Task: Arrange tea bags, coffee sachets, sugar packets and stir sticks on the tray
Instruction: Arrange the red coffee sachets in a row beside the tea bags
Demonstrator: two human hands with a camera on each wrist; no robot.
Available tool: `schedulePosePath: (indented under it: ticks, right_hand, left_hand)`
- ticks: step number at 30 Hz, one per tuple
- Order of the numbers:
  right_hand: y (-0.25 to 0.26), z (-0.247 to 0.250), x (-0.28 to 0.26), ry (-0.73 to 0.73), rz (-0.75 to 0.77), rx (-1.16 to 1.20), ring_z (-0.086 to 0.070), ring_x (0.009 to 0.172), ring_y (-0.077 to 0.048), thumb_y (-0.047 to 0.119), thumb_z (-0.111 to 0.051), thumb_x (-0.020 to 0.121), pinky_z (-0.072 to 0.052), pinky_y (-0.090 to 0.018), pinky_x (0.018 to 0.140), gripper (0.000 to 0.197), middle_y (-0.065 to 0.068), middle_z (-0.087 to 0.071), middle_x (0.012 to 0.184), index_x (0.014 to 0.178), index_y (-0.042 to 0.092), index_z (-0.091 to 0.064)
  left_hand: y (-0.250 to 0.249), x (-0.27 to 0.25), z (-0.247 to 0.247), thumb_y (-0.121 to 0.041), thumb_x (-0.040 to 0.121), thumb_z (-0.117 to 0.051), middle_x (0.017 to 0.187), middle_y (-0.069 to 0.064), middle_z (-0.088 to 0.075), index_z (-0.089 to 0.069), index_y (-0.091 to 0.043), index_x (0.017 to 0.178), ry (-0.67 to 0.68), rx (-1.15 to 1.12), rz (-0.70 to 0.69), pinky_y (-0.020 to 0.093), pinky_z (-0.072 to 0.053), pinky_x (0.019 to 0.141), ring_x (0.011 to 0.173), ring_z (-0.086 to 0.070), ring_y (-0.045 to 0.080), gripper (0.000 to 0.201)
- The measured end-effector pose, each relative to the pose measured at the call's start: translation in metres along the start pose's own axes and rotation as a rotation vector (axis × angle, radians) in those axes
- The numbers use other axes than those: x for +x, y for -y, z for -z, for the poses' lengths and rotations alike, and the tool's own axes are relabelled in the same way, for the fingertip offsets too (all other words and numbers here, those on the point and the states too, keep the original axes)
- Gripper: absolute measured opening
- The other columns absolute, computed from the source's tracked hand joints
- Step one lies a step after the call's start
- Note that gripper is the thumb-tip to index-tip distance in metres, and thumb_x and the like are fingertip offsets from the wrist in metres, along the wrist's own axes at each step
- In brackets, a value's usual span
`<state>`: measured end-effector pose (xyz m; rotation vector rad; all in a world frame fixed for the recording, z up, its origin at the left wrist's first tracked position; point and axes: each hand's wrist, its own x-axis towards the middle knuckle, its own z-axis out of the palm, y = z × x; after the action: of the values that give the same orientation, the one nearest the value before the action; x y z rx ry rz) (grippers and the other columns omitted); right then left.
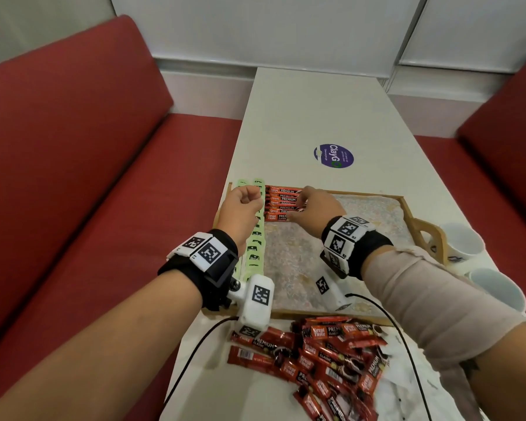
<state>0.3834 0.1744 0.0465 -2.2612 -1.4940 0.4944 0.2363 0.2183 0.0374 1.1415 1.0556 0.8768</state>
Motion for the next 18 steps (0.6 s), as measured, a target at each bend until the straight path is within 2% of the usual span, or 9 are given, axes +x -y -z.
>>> schedulePosePath:
  ticks: [2, 4, 7, 10, 14, 18]
  right_hand:
    - [0.005, 0.000, -0.013, 0.003, 0.030, 0.007, -0.054, 0.071, -0.016, 0.030, -0.067, 0.082, -0.038, -0.025, 0.057, 0.025, 0.005, -0.055, 0.079, 0.073, 0.026, -0.043]
    - [0.009, 0.000, -0.027, 0.021, 0.056, -0.010, -0.057, 0.077, -0.020, 0.032, -0.066, 0.081, -0.041, -0.028, 0.061, 0.020, 0.000, -0.060, 0.086, 0.082, 0.020, -0.051]
    - [0.015, -0.001, -0.049, 0.074, 0.092, -0.046, -0.055, 0.078, -0.018, 0.036, -0.066, 0.083, -0.038, -0.027, 0.062, 0.020, 0.005, -0.056, 0.081, 0.090, 0.021, -0.055]
    - [0.025, 0.000, -0.073, 0.136, 0.121, -0.069, -0.055, 0.078, -0.015, 0.038, -0.066, 0.082, -0.040, -0.026, 0.063, 0.020, 0.010, -0.052, 0.074, 0.089, 0.022, -0.058]
    - [0.040, -0.006, -0.108, 0.294, 0.172, -0.189, -0.057, 0.076, -0.013, 0.042, -0.069, 0.079, -0.039, -0.022, 0.056, 0.024, 0.009, -0.057, 0.075, 0.088, 0.021, -0.062]
    - [0.050, -0.022, -0.136, 0.458, 0.184, -0.392, -0.061, 0.077, -0.016, 0.050, -0.071, 0.074, -0.045, -0.022, 0.058, 0.035, 0.004, -0.063, 0.079, 0.087, 0.018, -0.064]
  left_hand:
    - [0.000, -0.014, 0.004, -0.005, 0.092, -0.053, 0.093, -0.009, -0.055, -0.055, -0.029, 0.087, -0.003, 0.043, -0.022, 0.022, -0.042, 0.066, 0.083, -0.052, 0.007, 0.025]
    - [0.001, -0.029, 0.008, -0.002, 0.091, -0.053, 0.089, -0.009, -0.055, -0.056, -0.028, 0.084, 0.004, 0.071, -0.042, 0.022, -0.041, 0.065, 0.081, -0.051, 0.008, 0.027]
    - [0.002, -0.054, 0.017, 0.001, 0.091, -0.053, 0.085, -0.008, -0.051, -0.055, -0.022, 0.087, 0.059, 0.155, -0.073, 0.017, -0.041, 0.062, 0.076, -0.049, 0.007, 0.024]
    - [0.004, -0.073, 0.028, 0.002, 0.090, -0.055, 0.091, -0.007, -0.054, -0.056, -0.013, 0.100, 0.127, 0.287, -0.084, 0.008, -0.042, 0.058, 0.077, -0.051, 0.005, 0.018]
    - [0.009, -0.090, 0.041, 0.009, 0.090, -0.052, 0.090, -0.004, -0.056, -0.055, -0.001, 0.113, 0.185, 0.402, -0.031, 0.000, -0.041, 0.053, 0.074, -0.050, 0.000, 0.026]
    - [0.018, -0.104, 0.051, 0.014, 0.089, -0.047, 0.090, -0.001, -0.056, -0.054, 0.004, 0.116, 0.231, 0.476, 0.061, 0.004, -0.044, 0.054, 0.076, -0.052, 0.004, 0.030]
